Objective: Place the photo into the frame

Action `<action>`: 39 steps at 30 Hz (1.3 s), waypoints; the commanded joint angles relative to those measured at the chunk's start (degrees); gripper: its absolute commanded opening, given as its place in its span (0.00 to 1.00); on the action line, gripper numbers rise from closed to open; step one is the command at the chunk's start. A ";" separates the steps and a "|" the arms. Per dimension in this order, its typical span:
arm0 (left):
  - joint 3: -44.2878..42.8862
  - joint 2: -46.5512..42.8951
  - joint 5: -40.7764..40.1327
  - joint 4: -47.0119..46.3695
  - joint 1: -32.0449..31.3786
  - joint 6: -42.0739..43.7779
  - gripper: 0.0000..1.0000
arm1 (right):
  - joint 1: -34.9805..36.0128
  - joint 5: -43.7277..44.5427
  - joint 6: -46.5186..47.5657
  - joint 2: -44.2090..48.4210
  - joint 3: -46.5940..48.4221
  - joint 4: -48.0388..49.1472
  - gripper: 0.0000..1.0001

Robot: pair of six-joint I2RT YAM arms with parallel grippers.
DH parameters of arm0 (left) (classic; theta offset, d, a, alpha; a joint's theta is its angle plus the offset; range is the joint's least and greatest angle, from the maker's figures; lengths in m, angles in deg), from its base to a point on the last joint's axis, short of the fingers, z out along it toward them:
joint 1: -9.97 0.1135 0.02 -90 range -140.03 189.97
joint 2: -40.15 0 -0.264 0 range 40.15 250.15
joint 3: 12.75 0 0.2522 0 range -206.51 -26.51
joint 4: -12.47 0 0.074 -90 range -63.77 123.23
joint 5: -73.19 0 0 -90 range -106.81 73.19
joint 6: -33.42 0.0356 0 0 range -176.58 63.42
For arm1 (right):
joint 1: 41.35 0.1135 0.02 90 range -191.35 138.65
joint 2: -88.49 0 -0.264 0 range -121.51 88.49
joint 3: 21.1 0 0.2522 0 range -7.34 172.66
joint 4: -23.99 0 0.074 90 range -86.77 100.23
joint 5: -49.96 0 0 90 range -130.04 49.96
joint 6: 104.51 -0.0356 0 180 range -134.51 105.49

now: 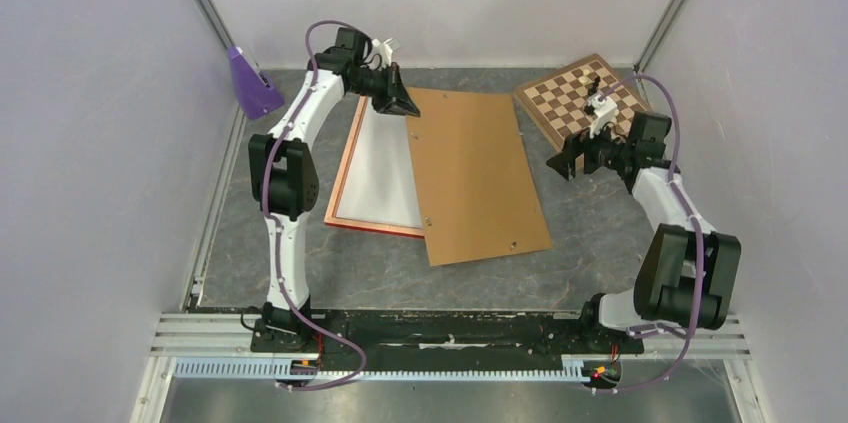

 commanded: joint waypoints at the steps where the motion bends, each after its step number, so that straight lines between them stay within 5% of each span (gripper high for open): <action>1: -2.84 -0.43 -5.80 4.86 1.86 11.87 0.02 | 2.37 4.50 -6.10 4.37 -6.05 10.37 0.88; 10: -5.68 1.42 -9.79 13.85 4.72 24.81 0.02 | 12.28 19.51 -8.44 4.13 -10.63 24.13 0.83; 20: -3.16 2.97 -16.47 16.00 6.40 33.56 0.02 | 25.55 32.33 -3.02 -6.66 -3.31 27.81 0.77; 39: 3.02 4.97 -18.56 9.20 7.61 37.29 0.02 | 31.09 40.86 2.70 -16.02 2.05 26.93 0.74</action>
